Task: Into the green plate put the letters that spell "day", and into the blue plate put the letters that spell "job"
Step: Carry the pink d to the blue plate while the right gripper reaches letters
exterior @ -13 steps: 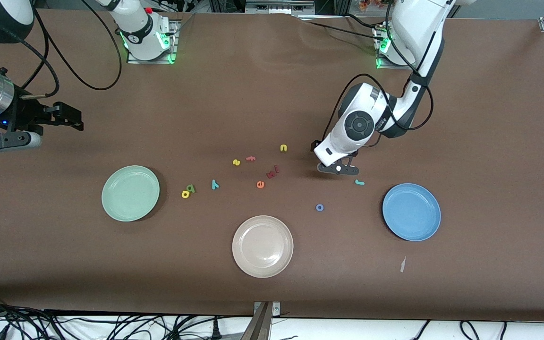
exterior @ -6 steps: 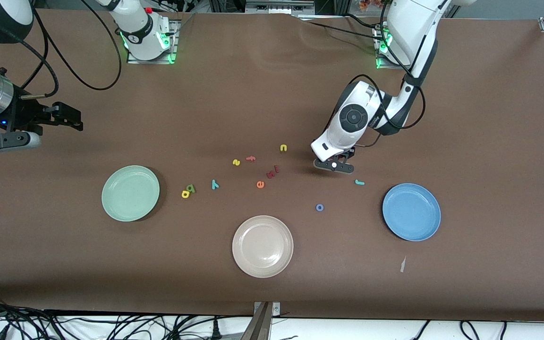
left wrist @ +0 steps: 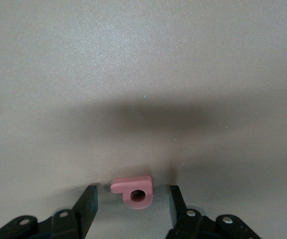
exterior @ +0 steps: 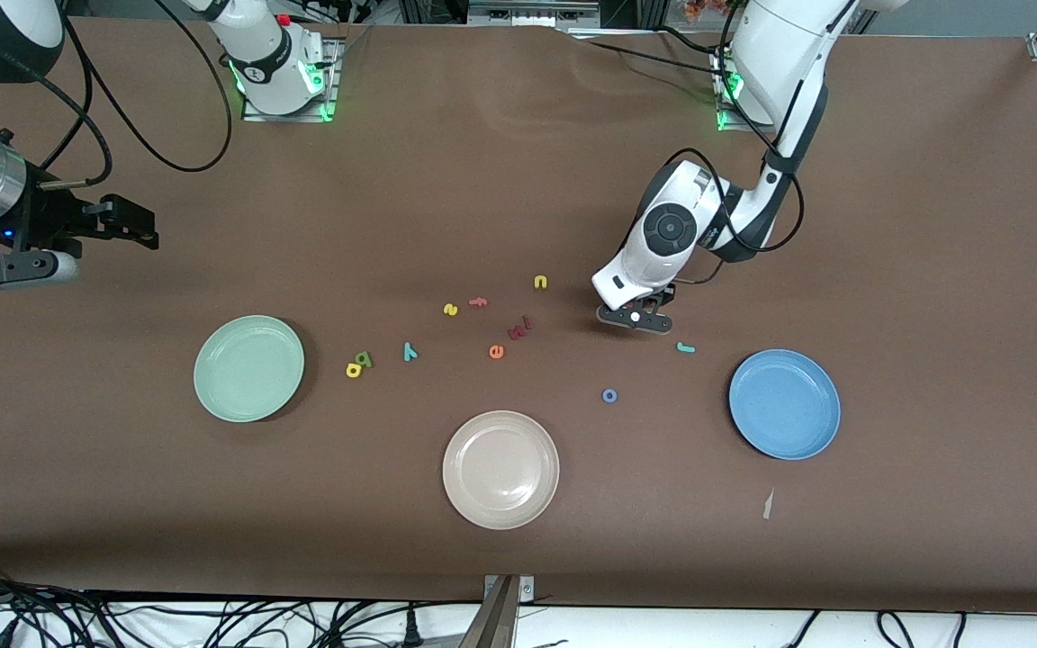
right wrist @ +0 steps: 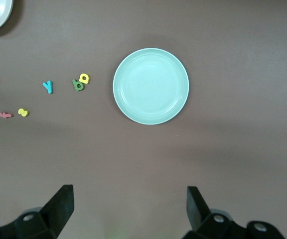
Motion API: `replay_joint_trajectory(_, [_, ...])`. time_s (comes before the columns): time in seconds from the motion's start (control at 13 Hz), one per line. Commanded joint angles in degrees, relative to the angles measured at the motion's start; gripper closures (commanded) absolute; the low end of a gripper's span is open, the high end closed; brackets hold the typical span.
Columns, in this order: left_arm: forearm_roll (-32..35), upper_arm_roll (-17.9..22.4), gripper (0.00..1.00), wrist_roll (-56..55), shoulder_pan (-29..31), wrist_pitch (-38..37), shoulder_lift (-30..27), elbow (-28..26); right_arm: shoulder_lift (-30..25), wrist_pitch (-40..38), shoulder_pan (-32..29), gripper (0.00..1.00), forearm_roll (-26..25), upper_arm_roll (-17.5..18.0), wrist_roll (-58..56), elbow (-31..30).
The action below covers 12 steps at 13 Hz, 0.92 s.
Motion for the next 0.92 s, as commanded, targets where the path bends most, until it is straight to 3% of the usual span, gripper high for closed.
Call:
replay_joint_trajectory(0.0, [3.0, 0.3, 0.6, 0.4, -0.5, 0.7, 0.3, 0.3, 0.6, 0.0, -0.1, 0.0, 1.2, 0.2, 0.3, 0.5])
replay_joint_trajectory(0.46, [3.6, 0.2, 0.86, 0.4, -0.5, 0.6, 0.3, 0.4, 2.4, 2.2, 1.0, 0.0, 3.2, 0.3, 0.4, 0.0])
replay_joint_trajectory(0.69, [4.4, 0.5, 0.86, 5.7, 0.8, -7.2, -4.4, 0.7, 5.7, 7.9, 4.1, 0.0, 2.4, 0.1, 0.4, -0.7])
replay_joint_trajectory(0.85, [4.3, 0.4, 0.86, 11.1, 4.5, -14.0, -7.3, 3.1, 9.4, 16.9, 4.9, 0.0, 2.8, 0.2, 0.4, -4.0])
